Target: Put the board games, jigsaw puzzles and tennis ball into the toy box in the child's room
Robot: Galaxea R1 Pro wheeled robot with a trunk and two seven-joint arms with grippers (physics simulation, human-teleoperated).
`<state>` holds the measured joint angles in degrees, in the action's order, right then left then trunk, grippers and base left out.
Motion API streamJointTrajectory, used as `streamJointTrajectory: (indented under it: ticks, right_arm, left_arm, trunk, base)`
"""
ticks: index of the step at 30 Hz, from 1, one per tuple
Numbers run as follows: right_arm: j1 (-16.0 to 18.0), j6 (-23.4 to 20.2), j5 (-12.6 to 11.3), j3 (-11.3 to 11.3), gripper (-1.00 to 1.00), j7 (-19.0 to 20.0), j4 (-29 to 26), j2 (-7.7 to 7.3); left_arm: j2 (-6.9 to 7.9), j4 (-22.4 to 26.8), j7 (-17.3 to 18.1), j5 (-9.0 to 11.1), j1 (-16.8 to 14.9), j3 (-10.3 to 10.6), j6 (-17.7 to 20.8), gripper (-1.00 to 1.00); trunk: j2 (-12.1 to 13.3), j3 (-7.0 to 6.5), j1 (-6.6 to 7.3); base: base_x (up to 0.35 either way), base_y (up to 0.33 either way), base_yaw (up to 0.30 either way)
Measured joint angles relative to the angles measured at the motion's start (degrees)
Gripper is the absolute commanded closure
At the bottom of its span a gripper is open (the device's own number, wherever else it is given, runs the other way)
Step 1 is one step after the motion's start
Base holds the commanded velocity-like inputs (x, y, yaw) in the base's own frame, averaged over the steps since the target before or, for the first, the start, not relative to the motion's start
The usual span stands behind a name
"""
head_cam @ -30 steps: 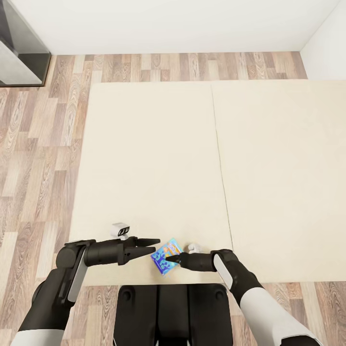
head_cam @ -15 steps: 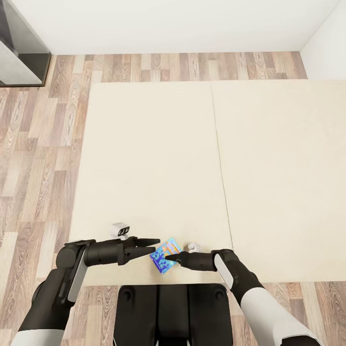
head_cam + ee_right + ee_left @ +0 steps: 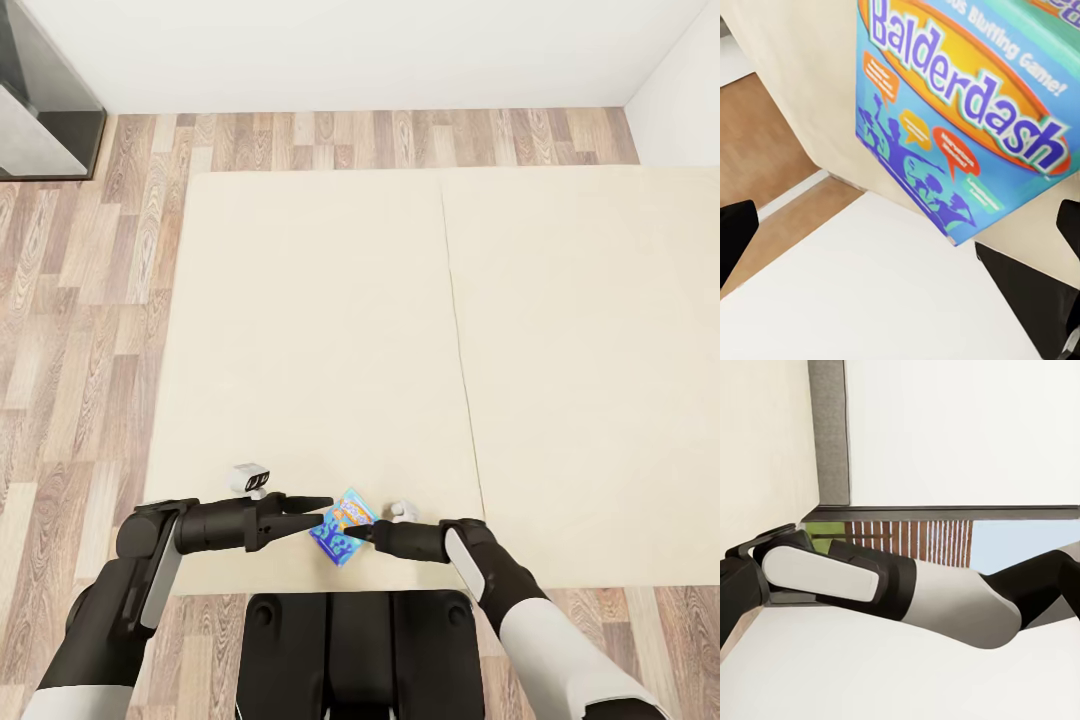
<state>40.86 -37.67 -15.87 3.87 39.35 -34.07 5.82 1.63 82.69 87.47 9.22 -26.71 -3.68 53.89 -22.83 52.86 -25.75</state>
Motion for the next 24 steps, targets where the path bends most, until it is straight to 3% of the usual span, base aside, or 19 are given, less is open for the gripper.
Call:
streamJointTrajectory:
  ticks: [24]
  right_arm:
    - [0.0, 1.7, 0.5, 0.4, -1.00, -0.4, -0.1, 0.15]
  left_arm:
    - [0.03, 0.0, 0.0, 0.0, 0.0, 0.0, 0.0, -1.00]
  trunk:
    - [0.0, 0.00, 0.00]
  base:
    - [0.000, 0.000, 0.000]
